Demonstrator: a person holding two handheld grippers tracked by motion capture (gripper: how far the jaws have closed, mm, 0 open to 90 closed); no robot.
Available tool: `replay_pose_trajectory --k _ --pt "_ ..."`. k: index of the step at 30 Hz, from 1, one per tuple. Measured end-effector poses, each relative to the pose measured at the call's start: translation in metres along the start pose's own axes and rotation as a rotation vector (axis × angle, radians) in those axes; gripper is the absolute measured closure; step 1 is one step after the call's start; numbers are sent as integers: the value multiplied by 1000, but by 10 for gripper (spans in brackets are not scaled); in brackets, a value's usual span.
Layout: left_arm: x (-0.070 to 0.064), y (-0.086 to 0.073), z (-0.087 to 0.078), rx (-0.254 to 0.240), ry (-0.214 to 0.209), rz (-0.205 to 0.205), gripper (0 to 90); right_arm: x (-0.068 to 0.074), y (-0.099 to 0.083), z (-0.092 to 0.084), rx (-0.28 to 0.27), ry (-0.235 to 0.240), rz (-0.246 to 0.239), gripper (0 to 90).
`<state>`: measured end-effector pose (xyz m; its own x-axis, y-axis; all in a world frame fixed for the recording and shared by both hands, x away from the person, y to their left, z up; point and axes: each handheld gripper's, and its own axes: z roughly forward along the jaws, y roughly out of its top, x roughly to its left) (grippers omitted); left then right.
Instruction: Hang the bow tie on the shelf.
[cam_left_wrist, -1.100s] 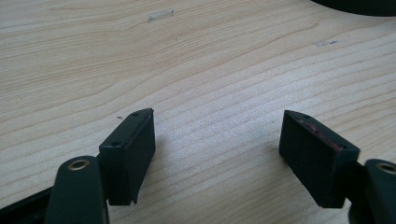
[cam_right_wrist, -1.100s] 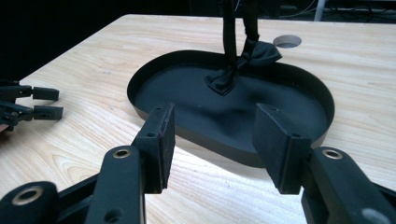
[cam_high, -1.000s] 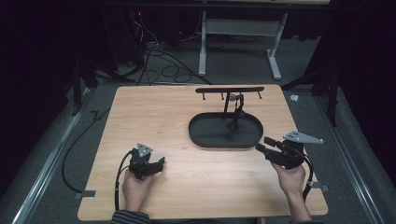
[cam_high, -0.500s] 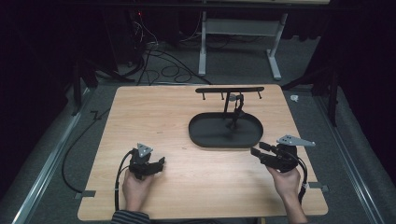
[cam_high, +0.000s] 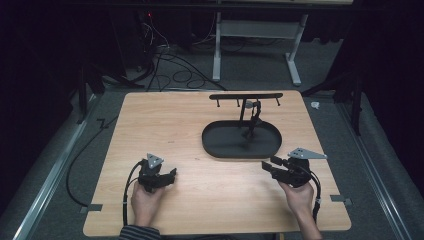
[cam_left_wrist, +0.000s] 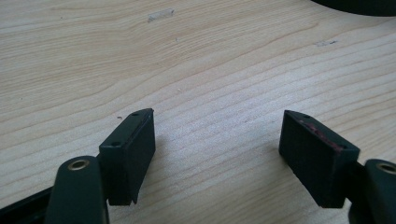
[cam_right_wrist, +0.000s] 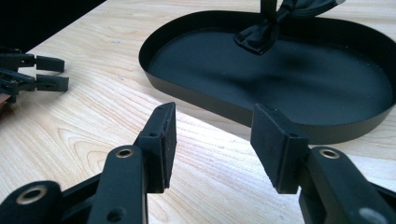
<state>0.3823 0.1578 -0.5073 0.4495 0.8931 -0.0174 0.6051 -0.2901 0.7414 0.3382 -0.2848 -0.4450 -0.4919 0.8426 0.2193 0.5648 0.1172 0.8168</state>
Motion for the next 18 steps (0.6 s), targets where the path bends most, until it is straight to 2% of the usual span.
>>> replay_pose_trajectory --k 18 --pt "0 0 0 0 0 0 275 5 -11 19 55 10 2 529"
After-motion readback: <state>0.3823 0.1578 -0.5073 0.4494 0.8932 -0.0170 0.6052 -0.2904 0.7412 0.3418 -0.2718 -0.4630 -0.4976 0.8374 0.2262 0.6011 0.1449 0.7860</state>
